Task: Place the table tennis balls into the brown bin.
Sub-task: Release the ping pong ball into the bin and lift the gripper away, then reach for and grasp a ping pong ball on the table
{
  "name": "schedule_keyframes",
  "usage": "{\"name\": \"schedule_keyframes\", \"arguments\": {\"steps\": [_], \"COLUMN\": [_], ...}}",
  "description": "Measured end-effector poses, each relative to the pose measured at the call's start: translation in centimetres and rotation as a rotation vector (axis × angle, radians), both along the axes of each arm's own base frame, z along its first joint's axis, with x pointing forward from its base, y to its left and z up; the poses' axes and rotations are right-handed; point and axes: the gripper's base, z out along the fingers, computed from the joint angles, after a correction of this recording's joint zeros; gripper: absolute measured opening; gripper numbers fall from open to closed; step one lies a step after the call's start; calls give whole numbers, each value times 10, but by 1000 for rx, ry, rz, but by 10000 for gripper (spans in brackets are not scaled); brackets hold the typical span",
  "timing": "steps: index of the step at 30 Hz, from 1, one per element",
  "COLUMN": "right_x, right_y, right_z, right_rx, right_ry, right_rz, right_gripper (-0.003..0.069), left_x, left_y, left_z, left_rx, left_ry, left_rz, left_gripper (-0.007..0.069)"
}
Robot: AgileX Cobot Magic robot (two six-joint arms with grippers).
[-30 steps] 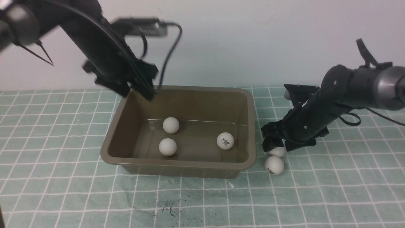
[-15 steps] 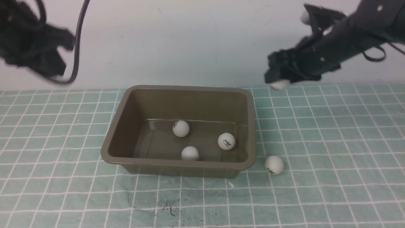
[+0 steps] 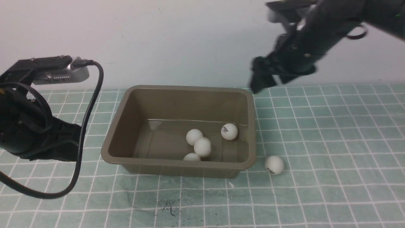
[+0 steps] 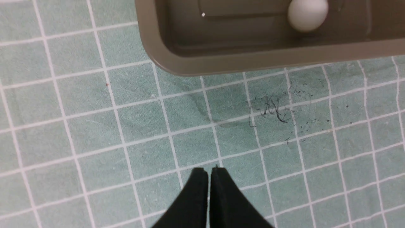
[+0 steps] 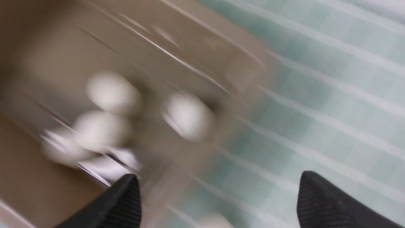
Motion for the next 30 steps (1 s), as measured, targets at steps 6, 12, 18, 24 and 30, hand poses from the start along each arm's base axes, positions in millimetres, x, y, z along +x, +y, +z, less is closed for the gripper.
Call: {"name": "schedule_keyframes", "arguments": {"steps": [6,12,18,24,30], "right_x": [-15,-30,-24,-22,-22], "right_y": [-35,-15,0,-3,2], "right_z": [-39,-100,-141,-158,-89], "right_rx": [-4,77,68,-8,76], "right_ry": [200,265,272,290,181], "right_rz": [-108,-105,-98,-69,-112], "right_gripper": [479,479,491,358,363], "left_x": [1,1,1,1,0], "left_y": [0,0,0,0,0], "left_z": [-1,-1,-1,-1,0], "left_rx": [-4,-4,0,6,8], "left_ry": [-6,-6,-10,-15,-18], "left_rz": [3,3,-8,-24,-28], "left_gripper": [-5,-5,-5,-5,-5]}}
